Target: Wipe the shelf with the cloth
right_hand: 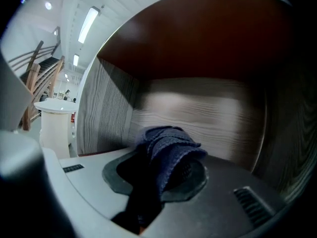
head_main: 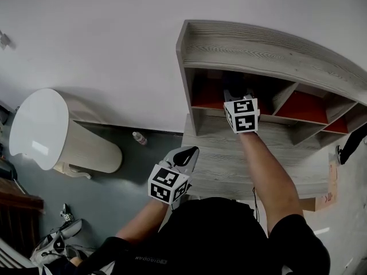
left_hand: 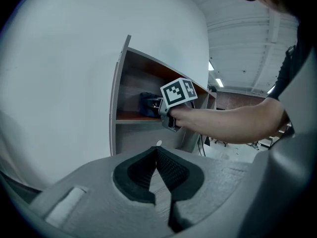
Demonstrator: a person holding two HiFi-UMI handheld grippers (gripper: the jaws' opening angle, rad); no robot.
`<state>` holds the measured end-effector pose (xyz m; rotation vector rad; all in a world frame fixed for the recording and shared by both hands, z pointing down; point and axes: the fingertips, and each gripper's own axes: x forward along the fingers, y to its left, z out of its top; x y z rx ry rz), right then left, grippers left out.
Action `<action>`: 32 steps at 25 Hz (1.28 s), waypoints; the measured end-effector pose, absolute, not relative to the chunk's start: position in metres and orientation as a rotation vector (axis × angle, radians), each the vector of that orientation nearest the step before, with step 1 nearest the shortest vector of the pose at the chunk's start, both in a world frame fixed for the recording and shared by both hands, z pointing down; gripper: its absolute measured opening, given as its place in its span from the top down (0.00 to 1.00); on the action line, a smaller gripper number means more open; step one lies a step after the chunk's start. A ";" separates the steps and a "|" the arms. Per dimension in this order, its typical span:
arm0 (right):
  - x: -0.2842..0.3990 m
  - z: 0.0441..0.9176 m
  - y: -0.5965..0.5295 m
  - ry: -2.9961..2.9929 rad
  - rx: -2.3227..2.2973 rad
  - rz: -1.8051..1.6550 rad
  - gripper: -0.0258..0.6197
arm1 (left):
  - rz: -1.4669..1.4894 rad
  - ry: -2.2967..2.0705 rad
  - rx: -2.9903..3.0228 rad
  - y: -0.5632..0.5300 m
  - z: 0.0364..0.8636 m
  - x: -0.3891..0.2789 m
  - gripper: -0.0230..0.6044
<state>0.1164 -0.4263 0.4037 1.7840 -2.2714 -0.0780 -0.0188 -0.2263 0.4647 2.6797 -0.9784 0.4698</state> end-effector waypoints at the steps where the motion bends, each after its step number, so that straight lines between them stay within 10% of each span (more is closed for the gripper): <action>1: 0.120 0.403 -0.425 -2.263 1.791 -0.082 0.81 | 0.470 -0.972 2.683 -0.226 0.465 -0.017 0.95; 32: 0.216 0.399 -0.406 -2.097 2.067 0.022 0.81 | 0.469 -0.914 2.724 -0.223 0.461 0.010 0.95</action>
